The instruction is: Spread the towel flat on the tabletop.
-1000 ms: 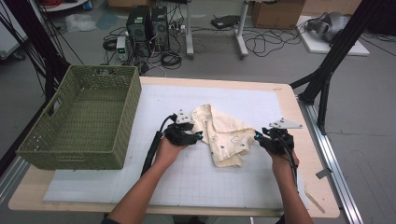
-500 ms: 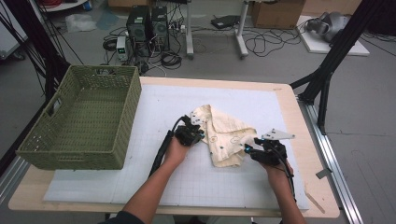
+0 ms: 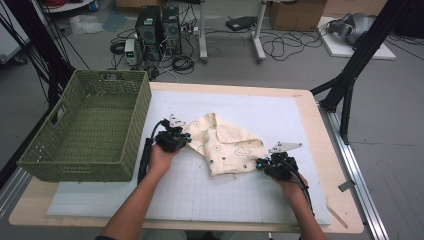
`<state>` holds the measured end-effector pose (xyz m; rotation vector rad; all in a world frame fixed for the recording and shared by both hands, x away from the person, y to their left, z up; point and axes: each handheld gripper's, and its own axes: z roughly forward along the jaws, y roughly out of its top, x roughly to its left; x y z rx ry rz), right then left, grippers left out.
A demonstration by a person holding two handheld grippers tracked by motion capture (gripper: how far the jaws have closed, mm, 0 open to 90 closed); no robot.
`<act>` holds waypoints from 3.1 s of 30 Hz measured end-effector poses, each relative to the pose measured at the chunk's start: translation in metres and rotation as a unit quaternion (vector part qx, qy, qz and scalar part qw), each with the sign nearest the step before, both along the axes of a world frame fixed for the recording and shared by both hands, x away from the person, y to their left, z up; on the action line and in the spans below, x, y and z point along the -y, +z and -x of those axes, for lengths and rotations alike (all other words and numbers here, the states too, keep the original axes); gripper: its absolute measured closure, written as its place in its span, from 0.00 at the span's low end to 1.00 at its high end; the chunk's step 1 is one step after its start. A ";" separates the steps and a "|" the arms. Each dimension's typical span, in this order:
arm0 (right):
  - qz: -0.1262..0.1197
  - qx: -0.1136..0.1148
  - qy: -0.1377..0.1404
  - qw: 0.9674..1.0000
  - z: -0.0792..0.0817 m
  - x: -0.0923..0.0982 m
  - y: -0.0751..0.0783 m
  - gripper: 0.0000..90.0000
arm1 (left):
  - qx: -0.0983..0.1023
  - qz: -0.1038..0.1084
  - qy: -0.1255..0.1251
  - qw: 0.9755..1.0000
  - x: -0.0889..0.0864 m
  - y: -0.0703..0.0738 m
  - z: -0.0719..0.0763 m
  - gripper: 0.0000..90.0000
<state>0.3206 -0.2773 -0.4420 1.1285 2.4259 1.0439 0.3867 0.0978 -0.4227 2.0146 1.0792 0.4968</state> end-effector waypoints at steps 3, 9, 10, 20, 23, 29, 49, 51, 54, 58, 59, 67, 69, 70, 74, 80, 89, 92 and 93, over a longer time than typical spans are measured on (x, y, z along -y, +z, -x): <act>0.001 -0.009 0.014 1.000 0.006 0.001 0.001 0.94 | 0.004 0.001 0.017 1.000 -0.010 0.001 -0.002 0.97; 0.019 -0.015 0.034 0.999 0.024 0.004 0.005 0.94 | 0.012 -0.003 0.035 0.999 -0.015 0.001 -0.004 0.97; 0.029 -0.012 0.031 0.999 0.027 0.005 0.006 0.94 | 0.013 -0.005 0.039 0.999 -0.014 0.001 -0.004 0.97; 0.023 0.038 0.024 0.999 0.032 0.008 0.019 0.75 | 0.030 0.029 0.010 0.999 -0.006 -0.002 -0.002 0.82; 0.002 0.065 0.030 0.997 0.023 -0.001 0.027 0.66 | 0.010 0.081 0.004 0.997 -0.006 -0.002 -0.002 0.61; 0.005 0.093 0.033 0.995 -0.002 -0.020 0.027 0.47 | 0.031 0.120 -0.011 0.992 -0.004 0.006 0.004 0.48; 0.065 0.069 0.036 0.995 -0.058 -0.071 0.001 0.83 | 0.059 0.109 -0.008 0.992 -0.020 -0.004 0.034 0.47; 0.056 0.074 0.030 0.995 -0.059 -0.066 0.004 0.91 | 0.065 0.108 -0.010 0.992 -0.019 -0.003 0.035 0.47; 0.034 0.077 0.002 0.996 -0.063 -0.055 0.008 0.92 | 0.062 0.107 -0.011 0.992 -0.018 -0.004 0.034 0.48; 0.030 0.077 -0.046 0.996 -0.069 -0.039 0.009 0.93 | 0.051 0.101 -0.022 0.993 -0.014 -0.007 0.034 0.48; 0.024 0.073 -0.060 0.995 -0.070 -0.035 0.009 0.92 | 0.050 0.103 -0.022 0.993 -0.012 -0.007 0.034 0.48; 0.069 0.086 -0.146 0.983 -0.069 -0.017 0.014 0.86 | 0.030 0.109 -0.040 0.993 0.006 -0.011 0.036 0.48; 0.073 0.081 -0.163 0.980 -0.070 -0.013 0.013 0.74 | 0.026 0.111 -0.051 0.992 0.015 -0.013 0.036 0.48; 0.067 0.077 -0.168 0.980 -0.070 -0.010 0.013 0.72 | 0.022 0.107 -0.056 0.992 0.020 -0.014 0.036 0.48; 0.050 0.092 -0.167 0.980 -0.063 -0.005 0.021 0.66 | 0.004 0.086 -0.075 0.993 0.044 -0.022 0.036 0.49; 0.020 0.115 -0.144 0.983 -0.041 0.006 0.030 0.60 | -0.006 0.021 -0.072 0.997 0.075 -0.028 0.035 0.40; 0.014 0.075 -0.099 0.992 -0.009 0.012 0.008 0.60 | 0.005 -0.028 -0.119 0.993 0.081 -0.023 0.042 0.95; 0.015 0.045 -0.077 0.996 -0.003 0.009 -0.001 0.64 | 0.004 -0.022 -0.096 0.995 0.059 -0.020 0.042 0.96; 0.018 0.037 -0.071 0.997 -0.002 0.008 -0.004 0.67 | 0.003 -0.022 -0.089 0.996 0.050 -0.019 0.042 0.96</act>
